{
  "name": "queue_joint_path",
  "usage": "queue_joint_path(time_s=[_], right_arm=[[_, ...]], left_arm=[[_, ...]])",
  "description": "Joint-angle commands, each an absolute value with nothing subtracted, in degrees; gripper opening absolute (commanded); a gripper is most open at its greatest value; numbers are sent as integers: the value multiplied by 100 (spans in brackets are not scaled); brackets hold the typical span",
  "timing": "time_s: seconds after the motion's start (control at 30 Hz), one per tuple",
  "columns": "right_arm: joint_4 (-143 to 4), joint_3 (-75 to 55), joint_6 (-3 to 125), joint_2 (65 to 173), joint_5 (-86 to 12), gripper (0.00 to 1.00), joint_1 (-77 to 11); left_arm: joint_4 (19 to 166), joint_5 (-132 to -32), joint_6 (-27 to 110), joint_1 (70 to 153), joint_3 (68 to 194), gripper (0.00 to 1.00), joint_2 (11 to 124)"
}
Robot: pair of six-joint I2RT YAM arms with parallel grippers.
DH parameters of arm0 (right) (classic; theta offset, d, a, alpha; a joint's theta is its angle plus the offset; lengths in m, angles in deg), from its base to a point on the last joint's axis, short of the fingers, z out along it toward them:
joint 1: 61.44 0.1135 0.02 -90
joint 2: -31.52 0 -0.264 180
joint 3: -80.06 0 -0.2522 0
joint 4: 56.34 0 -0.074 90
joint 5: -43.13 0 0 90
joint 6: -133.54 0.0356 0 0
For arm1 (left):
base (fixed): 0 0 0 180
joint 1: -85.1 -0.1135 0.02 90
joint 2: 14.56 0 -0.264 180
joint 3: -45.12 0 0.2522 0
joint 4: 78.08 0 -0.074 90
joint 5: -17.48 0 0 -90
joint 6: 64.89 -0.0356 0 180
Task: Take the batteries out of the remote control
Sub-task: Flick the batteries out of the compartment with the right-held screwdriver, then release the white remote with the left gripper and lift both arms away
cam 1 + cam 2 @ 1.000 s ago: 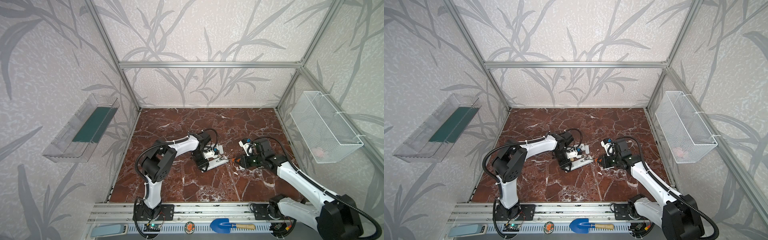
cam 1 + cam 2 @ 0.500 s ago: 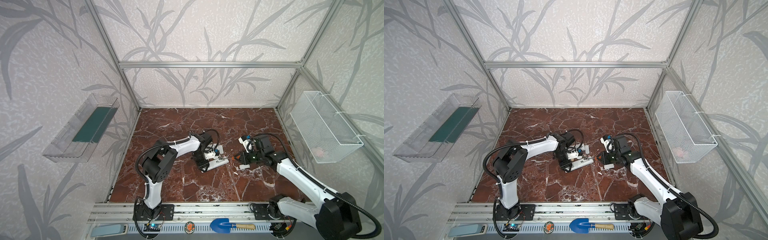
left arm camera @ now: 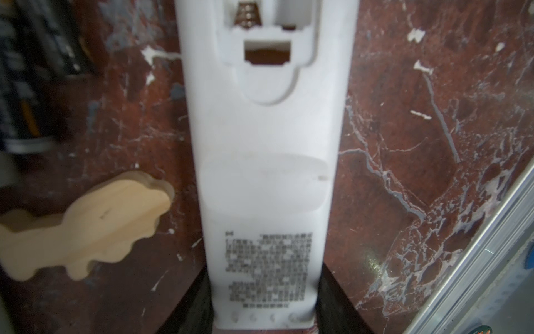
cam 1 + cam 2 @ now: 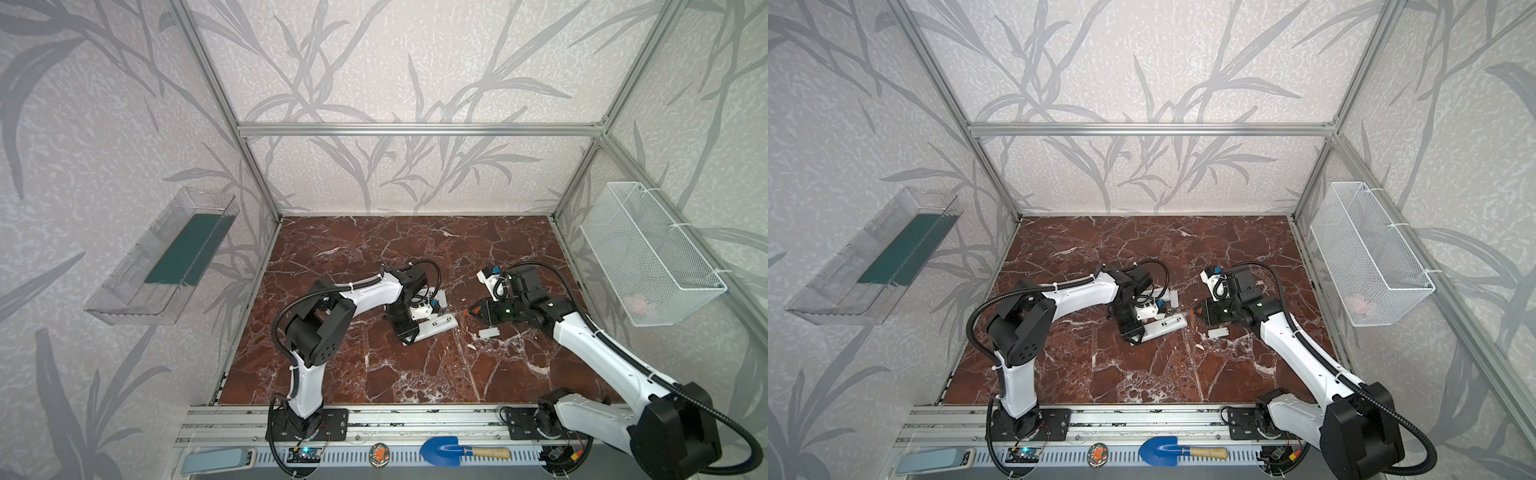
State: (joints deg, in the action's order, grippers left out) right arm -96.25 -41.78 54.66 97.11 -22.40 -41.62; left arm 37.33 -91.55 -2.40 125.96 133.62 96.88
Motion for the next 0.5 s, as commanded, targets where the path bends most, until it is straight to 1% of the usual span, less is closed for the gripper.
queue_joint_path(time_s=[0.0, 0.03, 0.2, 0.3, 0.4, 0.47], right_arm=[[-9643, -3943, 5392, 9581, -2407, 0, -4157], [-9622, -3934, 5409, 9548, -2468, 0, -4157], [-9426, -3844, 5430, 9312, -2831, 0, -4164], [-9424, -3647, 5220, 9236, -3022, 0, -4166], [-9301, -3477, 4935, 9197, -3115, 0, -4166], [-9031, -3416, 4888, 9183, -3238, 0, -4177]], left_arm=[[3510, -9033, -359, 12667, 13076, 95, 9805], [3496, -9007, -360, 12667, 13077, 99, 9771], [3437, -8779, -256, 12659, 13113, 99, 9435], [3422, -8705, -56, 12604, 13087, 99, 9043], [3630, -8898, 428, 12389, 13116, 99, 8502], [3989, -9164, 1036, 12112, 13177, 99, 8086]])
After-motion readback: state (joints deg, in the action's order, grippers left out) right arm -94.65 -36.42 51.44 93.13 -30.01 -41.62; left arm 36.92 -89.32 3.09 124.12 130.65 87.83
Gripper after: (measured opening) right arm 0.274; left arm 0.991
